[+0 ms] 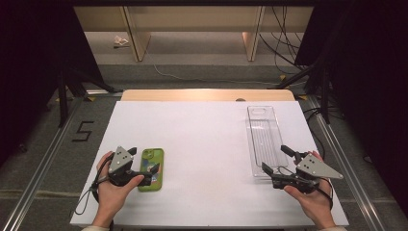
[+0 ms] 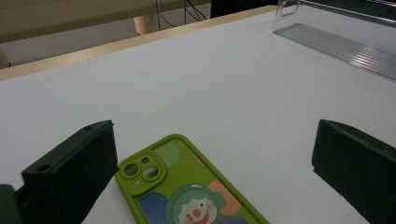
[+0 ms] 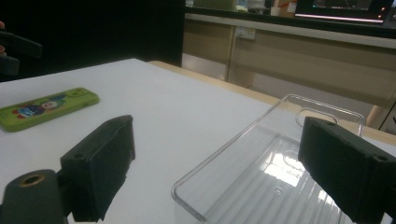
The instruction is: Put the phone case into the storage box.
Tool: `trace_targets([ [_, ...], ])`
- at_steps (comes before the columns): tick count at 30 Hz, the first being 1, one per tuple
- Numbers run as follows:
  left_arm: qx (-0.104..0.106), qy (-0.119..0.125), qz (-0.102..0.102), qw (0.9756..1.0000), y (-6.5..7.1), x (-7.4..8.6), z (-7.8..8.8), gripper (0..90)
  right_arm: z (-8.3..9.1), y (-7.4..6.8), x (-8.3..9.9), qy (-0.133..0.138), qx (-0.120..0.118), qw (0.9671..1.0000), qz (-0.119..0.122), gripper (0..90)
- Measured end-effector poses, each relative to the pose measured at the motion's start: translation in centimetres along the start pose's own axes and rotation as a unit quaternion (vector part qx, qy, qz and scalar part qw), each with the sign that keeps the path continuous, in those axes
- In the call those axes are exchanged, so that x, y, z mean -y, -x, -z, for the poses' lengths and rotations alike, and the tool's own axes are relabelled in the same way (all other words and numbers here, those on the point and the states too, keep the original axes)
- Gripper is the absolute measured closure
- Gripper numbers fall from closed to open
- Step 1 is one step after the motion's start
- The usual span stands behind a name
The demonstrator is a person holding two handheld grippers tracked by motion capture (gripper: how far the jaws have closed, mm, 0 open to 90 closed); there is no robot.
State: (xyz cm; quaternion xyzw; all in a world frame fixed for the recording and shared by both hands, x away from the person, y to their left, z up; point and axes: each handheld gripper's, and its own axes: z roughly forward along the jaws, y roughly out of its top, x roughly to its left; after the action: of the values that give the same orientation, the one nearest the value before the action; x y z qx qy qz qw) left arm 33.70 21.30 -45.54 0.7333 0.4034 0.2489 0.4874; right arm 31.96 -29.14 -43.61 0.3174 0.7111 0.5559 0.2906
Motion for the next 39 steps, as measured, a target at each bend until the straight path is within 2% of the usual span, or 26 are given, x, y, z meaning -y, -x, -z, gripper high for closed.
trace_targets([
  [7,-0.004,0.000,0.004,1.0000,-0.1,-0.1,0.1,1.0,0.0,0.0,0.1,-0.001,0.000,1.0000,-0.002,11.8],
  [10,-0.007,-0.002,0.003,1.0000,-0.1,-0.1,0.2,5.0,-0.1,0.0,0.0,-0.002,-0.001,1.0000,-0.001,11.8],
  [11,-0.018,-0.001,0.002,0.9998,-0.1,-0.2,0.4,10.4,-0.1,0.0,0.0,-0.001,0.000,1.0000,-0.001,11.8],
  [12,-0.023,0.002,0.004,0.9997,-0.1,-0.3,0.4,19.6,-0.1,0.0,0.0,-0.001,-0.002,1.0000,-0.002,11.7],
  [13,-0.022,0.004,0.004,0.9998,-0.1,-0.4,0.5,24.6,-0.1,0.0,0.0,0.000,-0.002,1.0000,-0.001,11.7],
  [16,-0.031,0.006,0.003,0.9995,0.0,-0.7,0.8,54.4,-0.1,0.1,0.0,0.000,0.000,1.0000,-0.003,11.8],
  [19,-0.025,-0.008,-0.003,0.9996,0.3,-0.9,0.6,76.6,-0.1,0.1,0.0,0.000,0.000,1.0000,-0.005,11.9],
  [22,-0.011,-0.032,-0.007,0.9994,0.9,-0.8,0.2,89.7,-0.1,0.1,0.0,0.000,0.000,1.0000,-0.005,11.8],
  [26,0.010,-0.063,-0.016,0.9978,2.1,-0.9,-0.8,90.0,-0.1,0.1,0.0,0.000,0.000,1.0000,-0.006,12.0],
  [31,0.024,-0.102,-0.024,0.9942,3.3,-0.5,-2.3,90.0,-0.1,0.1,0.0,-0.001,0.001,1.0000,-0.005,12.0],
  [39,0.042,-0.162,-0.027,0.9855,4.5,0.3,-4.0,90.0,-0.1,0.2,0.0,-0.001,0.004,1.0000,-0.008,12.0],
])
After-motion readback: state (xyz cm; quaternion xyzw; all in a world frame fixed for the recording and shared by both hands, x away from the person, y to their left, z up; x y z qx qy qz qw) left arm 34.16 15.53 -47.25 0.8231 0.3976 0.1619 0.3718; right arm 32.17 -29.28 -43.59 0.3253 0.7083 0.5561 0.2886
